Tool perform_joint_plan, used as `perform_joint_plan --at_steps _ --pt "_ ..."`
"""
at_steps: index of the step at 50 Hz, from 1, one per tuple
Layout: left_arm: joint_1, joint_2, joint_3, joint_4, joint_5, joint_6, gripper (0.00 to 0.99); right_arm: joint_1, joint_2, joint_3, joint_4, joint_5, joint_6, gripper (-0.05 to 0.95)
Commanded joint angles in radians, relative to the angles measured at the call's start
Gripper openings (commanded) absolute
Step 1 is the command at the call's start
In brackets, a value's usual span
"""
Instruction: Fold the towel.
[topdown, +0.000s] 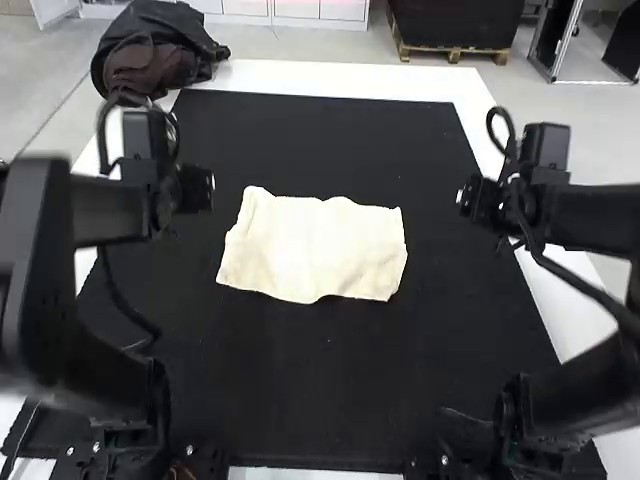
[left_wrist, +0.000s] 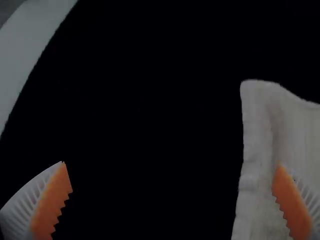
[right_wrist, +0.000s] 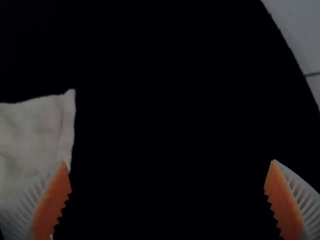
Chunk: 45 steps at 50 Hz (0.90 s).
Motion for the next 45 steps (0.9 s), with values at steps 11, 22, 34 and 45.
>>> perform_joint_plan --at_steps 11,22,34,45 --pt "-0.028 0.068 0.004 0.049 -0.026 -0.071 0.93 0.049 0.033 -0.072 0.168 0.046 -0.008 0.9" --pt "-0.04 0.146 0.014 0.13 -0.005 -0.012 0.926 0.124 0.05 -0.086 0.204 0.032 -0.074 0.9" --pt "-0.045 0.329 0.105 0.121 0.146 0.027 0.946 0.253 0.154 -0.032 0.211 0.066 -0.071 0.91" --pt "-0.045 0.455 0.189 0.129 0.172 0.07 0.948 0.273 0.283 0.017 0.261 0.064 -0.035 0.91"
